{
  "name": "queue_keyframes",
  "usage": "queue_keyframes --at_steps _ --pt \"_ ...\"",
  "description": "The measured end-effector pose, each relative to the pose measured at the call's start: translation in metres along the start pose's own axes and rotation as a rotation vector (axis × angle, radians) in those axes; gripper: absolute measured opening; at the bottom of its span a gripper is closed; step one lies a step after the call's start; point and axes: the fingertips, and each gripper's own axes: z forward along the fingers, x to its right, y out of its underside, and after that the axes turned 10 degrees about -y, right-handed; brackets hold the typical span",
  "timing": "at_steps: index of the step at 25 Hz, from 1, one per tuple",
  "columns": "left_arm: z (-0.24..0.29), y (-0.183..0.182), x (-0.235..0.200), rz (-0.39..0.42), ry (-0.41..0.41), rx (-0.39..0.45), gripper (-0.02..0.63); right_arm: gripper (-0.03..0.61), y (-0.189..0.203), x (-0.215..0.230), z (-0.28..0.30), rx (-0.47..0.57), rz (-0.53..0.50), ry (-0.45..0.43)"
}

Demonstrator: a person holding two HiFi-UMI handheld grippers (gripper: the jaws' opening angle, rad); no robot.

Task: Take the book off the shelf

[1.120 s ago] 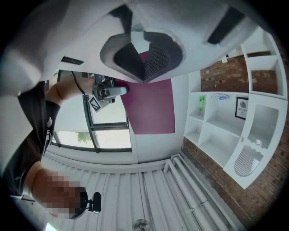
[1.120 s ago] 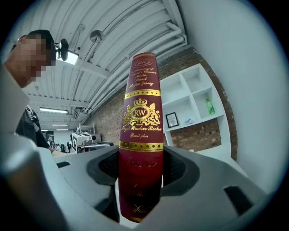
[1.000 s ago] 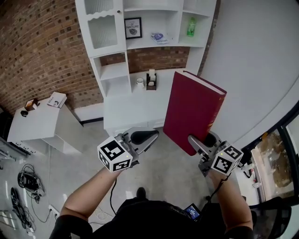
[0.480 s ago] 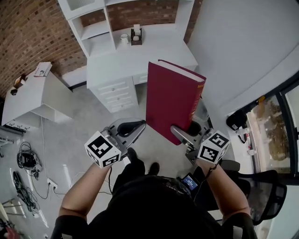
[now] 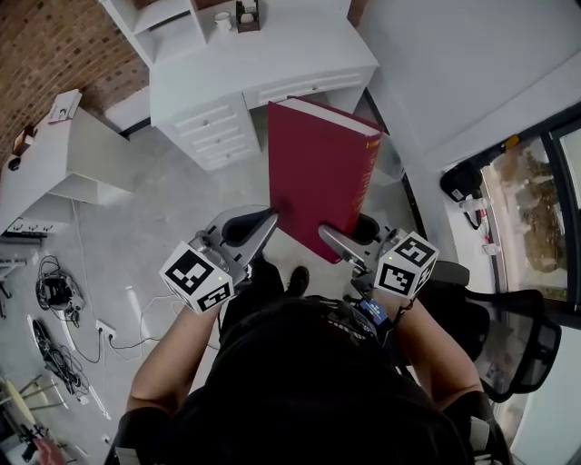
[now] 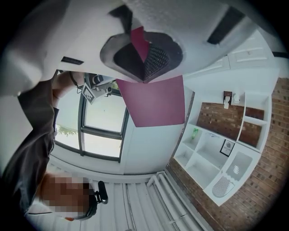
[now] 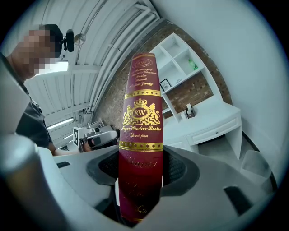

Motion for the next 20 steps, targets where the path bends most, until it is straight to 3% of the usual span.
queue_keyframes --at_steps 20 --pt "0.009 0.014 0.038 0.000 0.038 -0.030 0.008 0.233 0.006 -0.007 -0.019 0.030 0.026 -0.014"
